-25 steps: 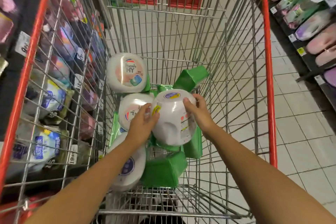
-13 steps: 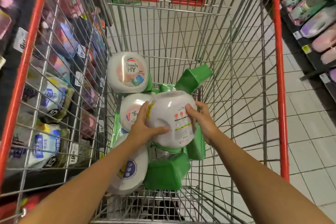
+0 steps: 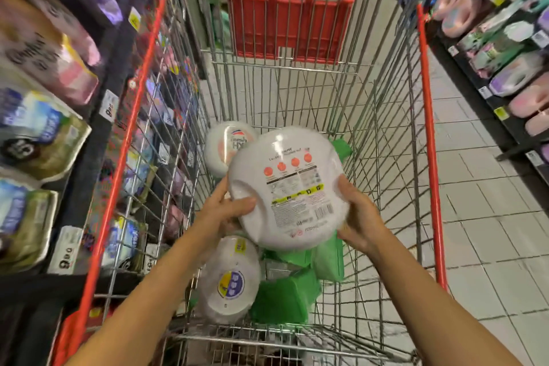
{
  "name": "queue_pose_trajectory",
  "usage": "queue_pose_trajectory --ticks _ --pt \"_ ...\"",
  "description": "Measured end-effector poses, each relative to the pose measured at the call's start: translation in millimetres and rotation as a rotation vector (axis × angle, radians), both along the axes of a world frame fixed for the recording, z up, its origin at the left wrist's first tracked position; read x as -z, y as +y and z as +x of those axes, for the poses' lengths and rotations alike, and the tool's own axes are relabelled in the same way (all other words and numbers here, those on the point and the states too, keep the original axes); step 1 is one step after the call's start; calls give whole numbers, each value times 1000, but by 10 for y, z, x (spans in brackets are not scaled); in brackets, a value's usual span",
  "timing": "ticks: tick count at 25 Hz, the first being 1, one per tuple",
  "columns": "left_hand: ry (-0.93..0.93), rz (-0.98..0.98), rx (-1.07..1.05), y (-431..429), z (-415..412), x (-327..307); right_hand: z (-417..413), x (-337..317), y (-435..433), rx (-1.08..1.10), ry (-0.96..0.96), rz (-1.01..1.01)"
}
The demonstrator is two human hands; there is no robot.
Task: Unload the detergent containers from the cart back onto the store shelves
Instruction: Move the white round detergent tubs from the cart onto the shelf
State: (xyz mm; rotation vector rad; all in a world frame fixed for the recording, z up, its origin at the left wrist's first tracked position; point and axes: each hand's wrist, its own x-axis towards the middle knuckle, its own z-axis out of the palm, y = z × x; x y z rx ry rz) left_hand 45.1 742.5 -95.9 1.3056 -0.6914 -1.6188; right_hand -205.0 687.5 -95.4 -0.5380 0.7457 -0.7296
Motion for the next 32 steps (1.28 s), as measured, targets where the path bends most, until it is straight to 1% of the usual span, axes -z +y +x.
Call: queue_pose_trajectory --ticks 1,2,4,6,7,9,10,11,13,14,15,18,20,22,23,26,27,28,30,31,32 --pt "10 -5 8 66 -12 -108 24 -72 74 -3 -61 5" --pt "21 -7 8 136 -39 -196 55 -151 138 12 -64 -14" --pt "76 22 -25 284 -106 -358 125 -317 251 70 36 -64" --pt "119 27 -108 449 -201 -548 194 -497 379 160 146 -99" --pt "74 14 -162 527 -244 -647 224 -589 440 217 192 -125" --pt "-135 4 -270 678 -329 -822 282 -817 561 329 355 -256" --pt "-185 -12 -284 750 -381 -920 313 -927 617 359 472 -353" --pt "-171 -35 -261 809 -459 -1023 347 -1018 670 375 607 -449" --pt "22 -80 -175 873 -636 -1234 449 -1156 797 378 883 -658" --pt "103 -103 -159 864 -711 -1288 513 -1214 881 379 988 -768" --pt "138 -124 -180 846 -762 -1345 583 -1276 970 392 1050 -871" --pt "223 -150 -363 803 -744 -1431 716 -1386 1197 398 1069 -1185" --pt "299 -145 -450 811 -688 -1456 702 -1442 1280 364 1020 -1325" --pt "320 -100 -502 816 -639 -1453 650 -1479 1297 346 916 -1317" --pt "306 -77 -514 820 -616 -1445 628 -1502 1301 332 839 -1264" --pt "261 -44 -528 872 -540 -1391 536 -1583 1245 242 534 -968" --pt "277 -38 -533 914 -505 -1367 493 -1615 1196 237 489 -882" --pt "317 -44 -532 961 -460 -1333 444 -1633 1132 253 505 -815" --pt "400 -78 -505 1063 -372 -1298 370 -1660 998 262 607 -664" --pt "410 -99 -490 1095 -344 -1298 360 -1665 940 238 623 -563" --pt "400 -123 -474 1122 -318 -1303 365 -1651 902 193 577 -454"
